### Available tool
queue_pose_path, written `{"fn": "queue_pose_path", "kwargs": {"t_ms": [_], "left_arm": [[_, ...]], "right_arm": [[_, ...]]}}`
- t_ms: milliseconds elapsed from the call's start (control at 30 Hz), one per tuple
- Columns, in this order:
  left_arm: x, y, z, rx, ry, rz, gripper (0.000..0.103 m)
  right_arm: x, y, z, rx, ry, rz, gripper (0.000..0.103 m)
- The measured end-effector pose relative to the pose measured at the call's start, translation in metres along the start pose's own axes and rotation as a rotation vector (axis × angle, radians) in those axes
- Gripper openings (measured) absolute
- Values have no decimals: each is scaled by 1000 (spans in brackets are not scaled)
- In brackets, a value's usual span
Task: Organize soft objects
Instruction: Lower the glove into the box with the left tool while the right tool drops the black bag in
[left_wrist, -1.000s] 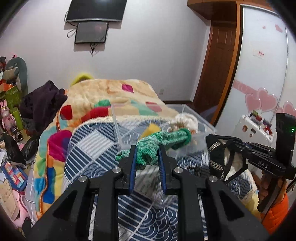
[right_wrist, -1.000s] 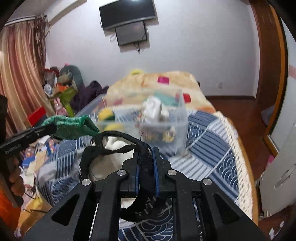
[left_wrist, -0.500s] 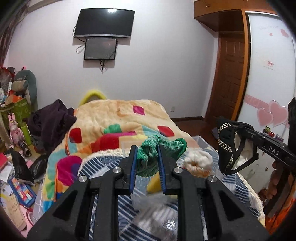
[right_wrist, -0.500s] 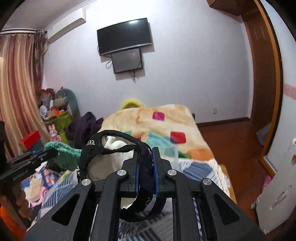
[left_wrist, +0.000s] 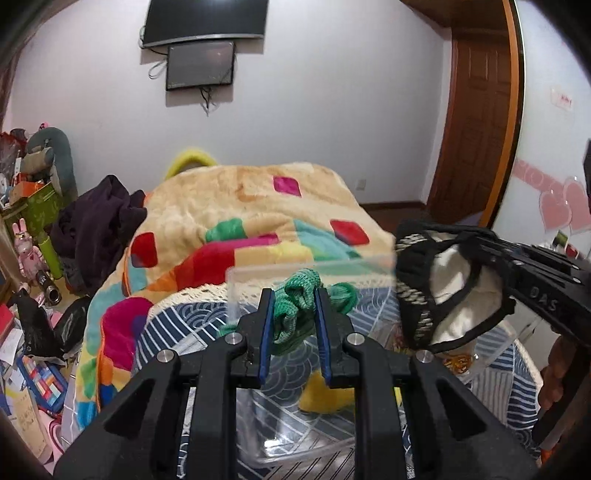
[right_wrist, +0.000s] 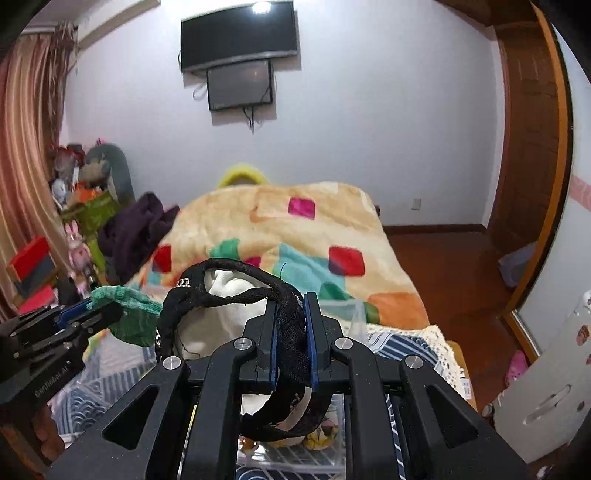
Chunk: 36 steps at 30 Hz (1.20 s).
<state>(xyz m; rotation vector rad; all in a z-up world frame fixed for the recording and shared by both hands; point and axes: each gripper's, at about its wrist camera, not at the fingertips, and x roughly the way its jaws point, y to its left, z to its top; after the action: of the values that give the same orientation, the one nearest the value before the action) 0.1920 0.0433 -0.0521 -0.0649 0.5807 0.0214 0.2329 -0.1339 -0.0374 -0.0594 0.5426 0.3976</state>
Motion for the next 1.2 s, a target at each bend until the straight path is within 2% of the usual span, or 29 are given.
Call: {"fn": "queue_pose_path", "kwargs": {"t_ms": [233,300,400,500,667,767,833,967,1067,1200], "left_arm": [[9,-13,-13,66,43,-17,21],[12,-12,-16,61,72,-15,21],[15,-5,-21,20,110,-51,21],[12,2,-22,-22,120,-87,21],[9,9,-22,-63,134,-116,21],[4,9,-22,-54,128,-115,21],[-3,8,-22,-42,115,-107,26],[-19,9,-20,-34,86,-111,35],[-33,9,-18,-29,64,-116,39],[-53,8,-22,-13,25,-107,51]], "right_arm": [[19,7,-18,-58,113,13,13],[19,10,-22,-86,129,10,15],[17,12,-28,-121,145,5,16],[15,10,-29,-134,156,15,24],[2,11,-33,-155,121,-1,42],[-6,9,-33,-157,103,1,44],[-11,8,-33,-155,96,3,45],[-23,4,-32,-134,62,12,59],[-34,1,-31,-119,38,23,59],[-46,0,-34,-110,13,37,60]]}}
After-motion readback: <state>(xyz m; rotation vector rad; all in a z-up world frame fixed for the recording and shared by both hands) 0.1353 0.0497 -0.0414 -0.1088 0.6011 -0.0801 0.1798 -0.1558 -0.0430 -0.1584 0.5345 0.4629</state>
